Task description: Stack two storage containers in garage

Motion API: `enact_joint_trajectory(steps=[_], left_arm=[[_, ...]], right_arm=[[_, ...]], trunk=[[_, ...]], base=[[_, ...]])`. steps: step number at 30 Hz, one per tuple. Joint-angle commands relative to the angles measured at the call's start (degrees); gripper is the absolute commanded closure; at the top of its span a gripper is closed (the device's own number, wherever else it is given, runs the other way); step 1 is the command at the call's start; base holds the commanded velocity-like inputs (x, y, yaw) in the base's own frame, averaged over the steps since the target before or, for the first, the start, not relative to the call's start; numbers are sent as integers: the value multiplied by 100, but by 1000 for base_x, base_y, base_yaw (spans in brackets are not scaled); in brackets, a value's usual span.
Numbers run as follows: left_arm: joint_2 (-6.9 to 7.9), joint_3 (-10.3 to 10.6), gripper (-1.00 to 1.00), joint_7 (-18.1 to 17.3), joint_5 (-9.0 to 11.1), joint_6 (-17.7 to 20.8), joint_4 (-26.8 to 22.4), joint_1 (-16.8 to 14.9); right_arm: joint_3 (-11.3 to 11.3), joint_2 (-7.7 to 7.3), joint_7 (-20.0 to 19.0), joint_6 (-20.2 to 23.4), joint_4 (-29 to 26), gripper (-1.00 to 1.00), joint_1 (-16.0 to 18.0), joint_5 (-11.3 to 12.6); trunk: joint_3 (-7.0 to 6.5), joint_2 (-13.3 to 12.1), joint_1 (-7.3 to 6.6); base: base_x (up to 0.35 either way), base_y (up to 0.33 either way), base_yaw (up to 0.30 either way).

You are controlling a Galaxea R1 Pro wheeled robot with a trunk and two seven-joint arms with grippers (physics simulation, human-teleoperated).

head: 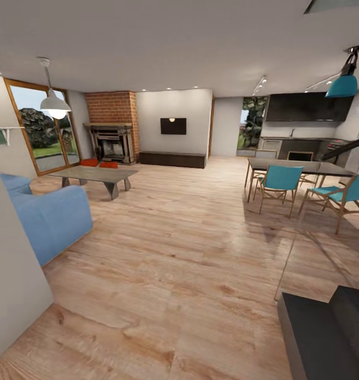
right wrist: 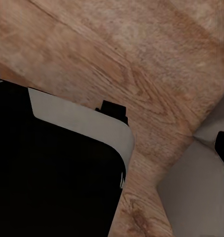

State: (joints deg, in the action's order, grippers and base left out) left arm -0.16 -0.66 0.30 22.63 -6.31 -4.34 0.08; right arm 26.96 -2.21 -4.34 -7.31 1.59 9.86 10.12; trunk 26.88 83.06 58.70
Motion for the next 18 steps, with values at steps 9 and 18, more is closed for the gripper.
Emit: enact_joint_trajectory(steps=[9, 18], left_arm=[[-1, -4, -100, 1, 22, -19, -7, 1], [-1, -4, -100, 5, 22, -16, -5, 1]], right_arm=[[64, -8, -59, -28, 17, -100, 7, 41], [67, -8, -67, -35, 17, -100, 7, 41]], trunk=[[5, 2, 3], [5, 2, 3]], base=[[325, 57, -19], [325, 72, 0]])
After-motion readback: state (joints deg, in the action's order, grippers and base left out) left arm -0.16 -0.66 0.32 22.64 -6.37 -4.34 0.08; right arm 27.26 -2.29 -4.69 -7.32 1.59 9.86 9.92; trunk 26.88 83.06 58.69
